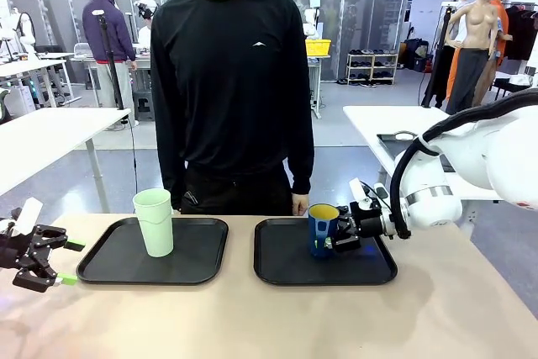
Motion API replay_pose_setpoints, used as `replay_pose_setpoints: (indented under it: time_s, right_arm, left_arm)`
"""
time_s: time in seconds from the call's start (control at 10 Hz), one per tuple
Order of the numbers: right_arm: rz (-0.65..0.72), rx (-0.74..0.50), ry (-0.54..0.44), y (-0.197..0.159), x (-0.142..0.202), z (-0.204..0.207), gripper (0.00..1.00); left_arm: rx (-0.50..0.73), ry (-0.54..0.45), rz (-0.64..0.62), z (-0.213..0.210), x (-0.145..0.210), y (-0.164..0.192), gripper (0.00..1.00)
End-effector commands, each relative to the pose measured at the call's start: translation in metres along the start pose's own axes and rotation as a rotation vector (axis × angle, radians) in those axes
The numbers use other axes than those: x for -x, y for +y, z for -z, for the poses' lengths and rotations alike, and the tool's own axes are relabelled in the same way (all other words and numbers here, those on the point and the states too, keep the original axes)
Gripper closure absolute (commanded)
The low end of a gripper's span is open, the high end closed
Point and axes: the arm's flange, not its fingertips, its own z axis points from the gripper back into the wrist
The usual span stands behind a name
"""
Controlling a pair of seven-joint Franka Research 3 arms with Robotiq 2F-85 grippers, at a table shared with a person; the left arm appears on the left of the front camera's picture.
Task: Sort and store the cups by type.
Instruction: Pick up the Handle plastic cup and place it into the empty Flat Tray.
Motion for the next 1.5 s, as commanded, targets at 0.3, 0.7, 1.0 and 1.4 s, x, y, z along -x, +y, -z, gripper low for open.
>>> replay_pose_setpoints:
  time_s: [0.3,0.7,1.0,1.4]
  right_arm:
    - [0.002,-0.007,-0.003,0.001,0.004,-0.007,0.00]
    - [0.024,-0.013,0.010,0.009,0.009,-0.026,0.00]
    - [0.046,0.000,0.008,0.017,0.012,-0.051,0.00]
    - [0.039,0.022,0.007,0.011,0.020,-0.059,0.00]
  left_arm:
    - [0.003,0.008,0.013,0.001,-0.002,0.000,0.00]
    - [0.003,0.008,0.013,0.001,-0.002,0.000,0.00]
    - [0.003,0.008,0.013,0.001,-0.002,0.000,0.00]
    - [0.003,0.008,0.013,0.001,-0.002,0.000,0.00]
